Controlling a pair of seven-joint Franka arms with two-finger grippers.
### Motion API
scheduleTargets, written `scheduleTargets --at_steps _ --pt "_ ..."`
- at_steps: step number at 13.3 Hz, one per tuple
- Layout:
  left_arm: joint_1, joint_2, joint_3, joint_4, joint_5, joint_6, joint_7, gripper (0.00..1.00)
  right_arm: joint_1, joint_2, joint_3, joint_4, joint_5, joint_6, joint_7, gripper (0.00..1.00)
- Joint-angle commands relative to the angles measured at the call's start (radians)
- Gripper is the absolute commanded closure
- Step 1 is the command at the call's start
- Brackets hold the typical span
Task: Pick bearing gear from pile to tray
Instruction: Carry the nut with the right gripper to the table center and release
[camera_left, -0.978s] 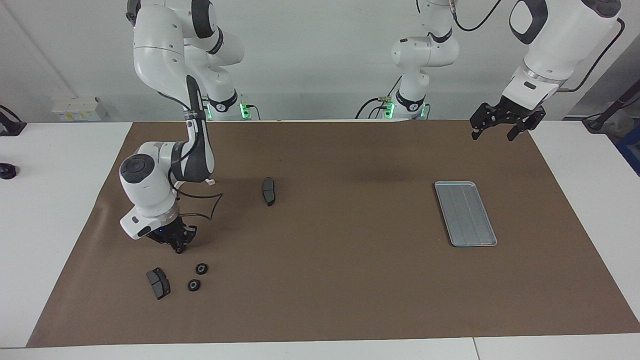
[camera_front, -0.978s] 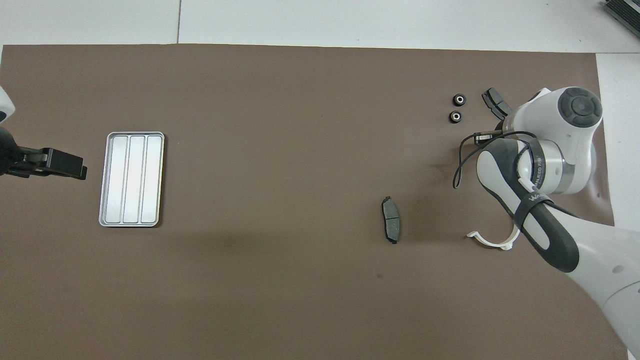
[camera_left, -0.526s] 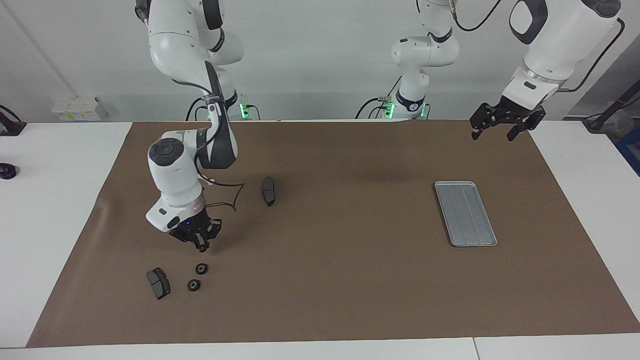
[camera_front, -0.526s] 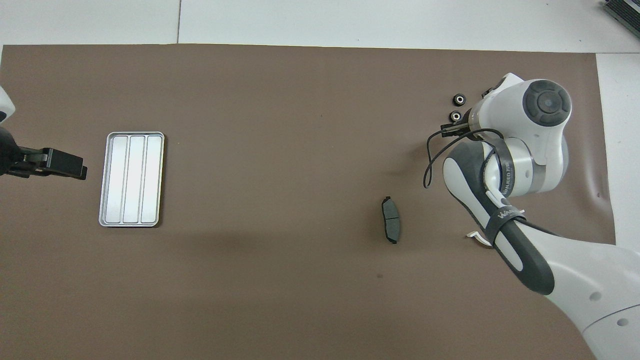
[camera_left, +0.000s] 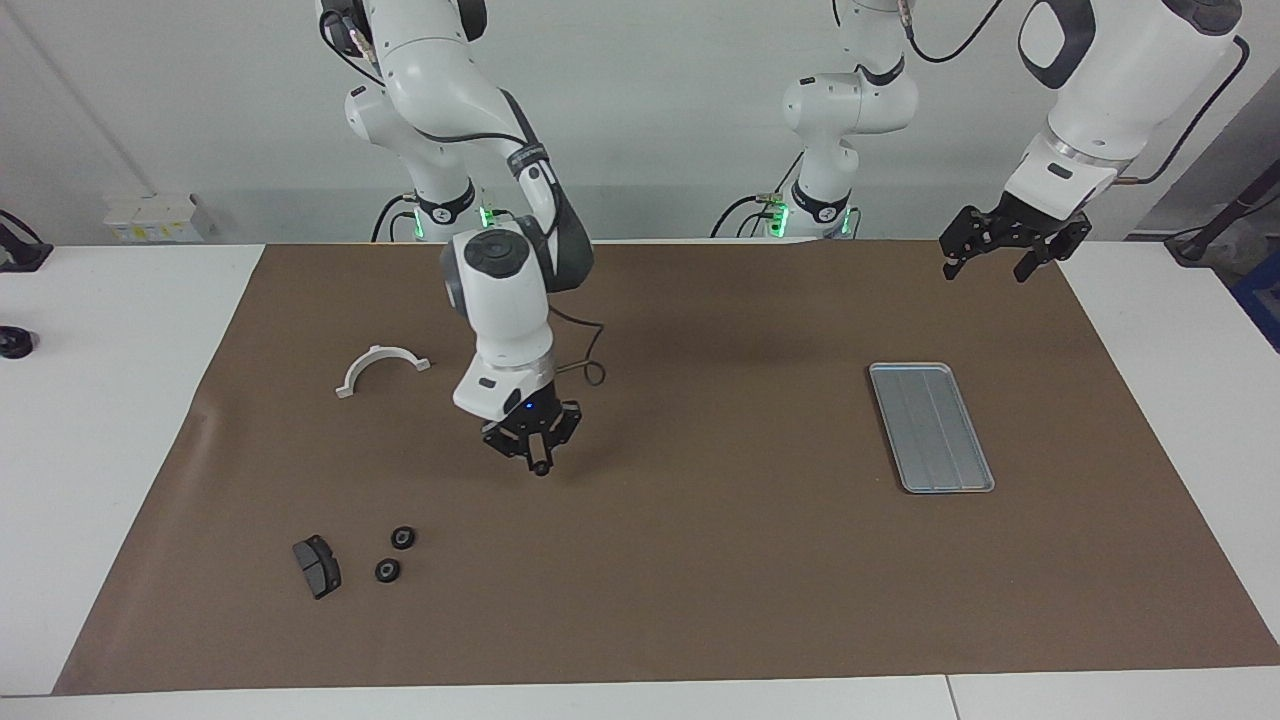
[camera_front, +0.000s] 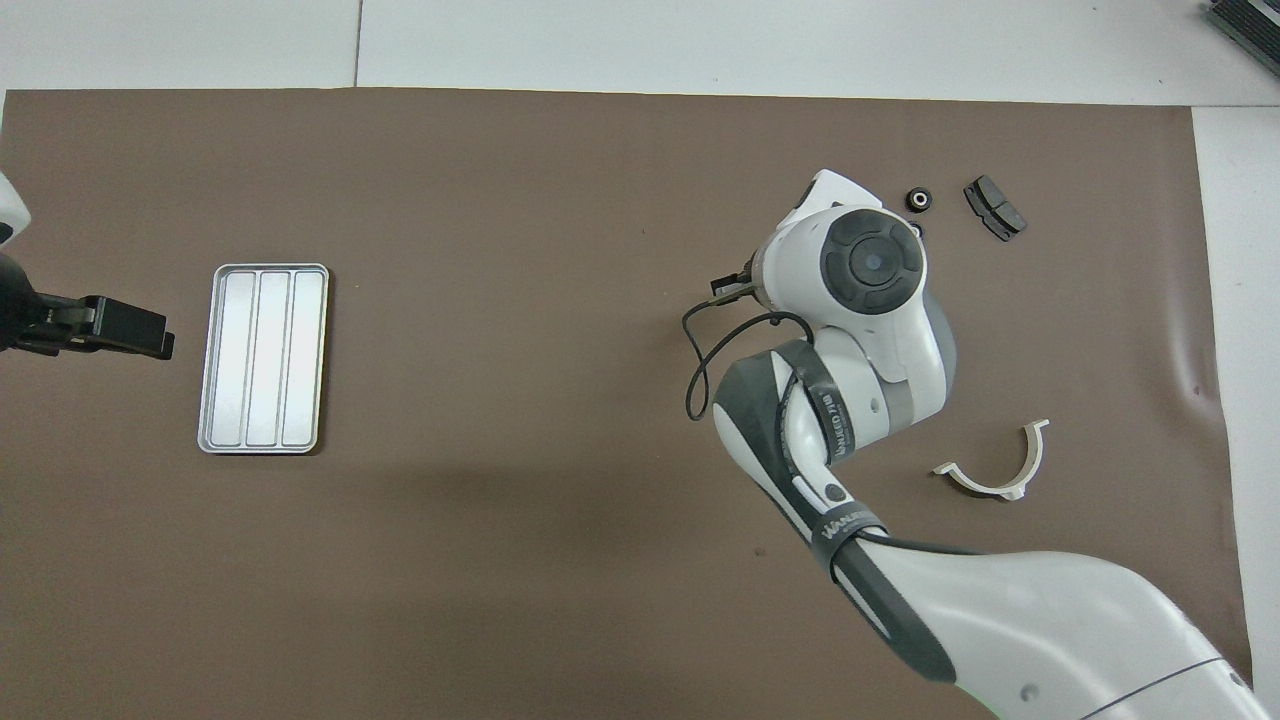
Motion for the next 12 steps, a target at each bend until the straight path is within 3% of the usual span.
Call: scheduleTargets --at_steps 1,6,10,12 --pt "0.009 -0.03 -0.006 -0.037 0.01 0.017 0.013 0.0 0.085 -0.007 -0.004 -0.003 0.003 0.042 0.05 0.89" --pt "0.009 -0.041 -0.006 -0.061 0.01 0.034 0.013 0.0 0.204 0.012 -0.004 -0.009 0.003 0.107 0.107 0.87" --pt "0.009 -0.042 -0.006 -0.063 0.01 0.035 0.014 0.0 0.242 0.059 -0.004 -0.006 0.003 0.188 0.156 0.76" --pt "0.011 -0.042 -0.004 -0.064 0.01 0.037 0.013 0.0 0.245 0.079 -0.004 -0.005 0.003 0.212 0.164 0.64"
